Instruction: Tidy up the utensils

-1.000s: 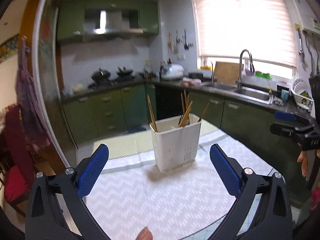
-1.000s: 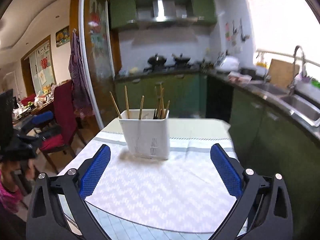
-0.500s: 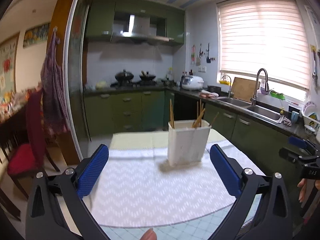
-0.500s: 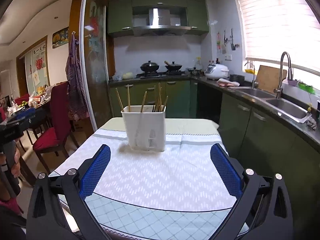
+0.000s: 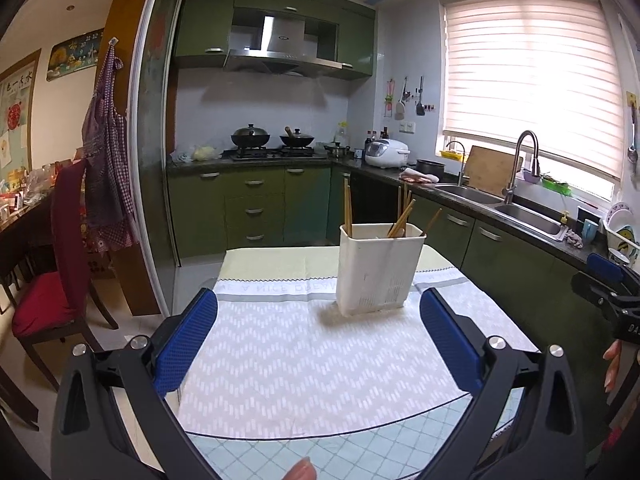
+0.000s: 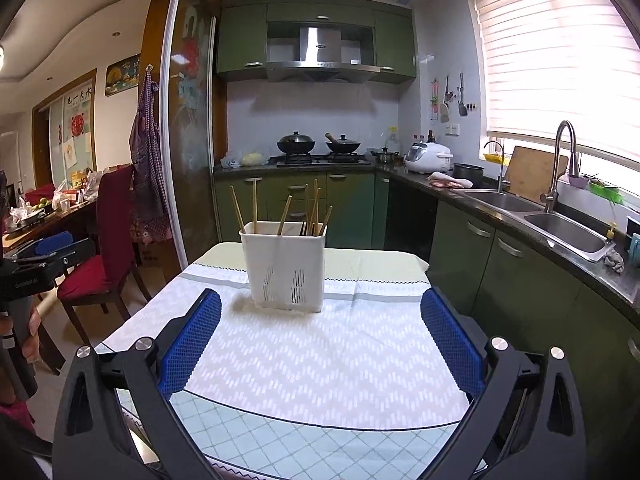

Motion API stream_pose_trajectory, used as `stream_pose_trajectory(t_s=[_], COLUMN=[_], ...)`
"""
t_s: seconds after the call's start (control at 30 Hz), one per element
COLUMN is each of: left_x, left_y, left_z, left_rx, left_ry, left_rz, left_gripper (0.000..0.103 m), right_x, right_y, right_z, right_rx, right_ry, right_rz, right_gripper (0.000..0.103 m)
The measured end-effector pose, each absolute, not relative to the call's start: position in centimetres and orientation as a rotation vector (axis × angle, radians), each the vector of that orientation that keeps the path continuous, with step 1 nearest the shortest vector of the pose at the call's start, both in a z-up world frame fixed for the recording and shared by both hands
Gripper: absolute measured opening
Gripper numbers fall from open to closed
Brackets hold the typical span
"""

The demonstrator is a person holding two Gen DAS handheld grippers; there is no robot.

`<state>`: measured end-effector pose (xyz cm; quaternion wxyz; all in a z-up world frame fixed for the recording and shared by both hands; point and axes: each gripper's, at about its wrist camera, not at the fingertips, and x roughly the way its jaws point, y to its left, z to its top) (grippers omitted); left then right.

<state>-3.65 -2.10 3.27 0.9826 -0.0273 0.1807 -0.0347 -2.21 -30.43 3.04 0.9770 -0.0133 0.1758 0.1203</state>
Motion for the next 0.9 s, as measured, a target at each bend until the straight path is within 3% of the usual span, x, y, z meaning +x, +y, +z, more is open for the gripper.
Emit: stream_pose_trajectory(t_s=[0.9], left_x=[-3.46], left_y=[-1.84], left_z=[3.33], left_rx=[-0.063], left_ry=[0.371], left_rz=[-0.08], left_gripper=[0.096], right_x=[-1.76], right_y=[-30.42], right_z=[3.14], right_rx=[-0.024], right_ry=[0.36], right_rz=[0.248], right_gripper=[0.099])
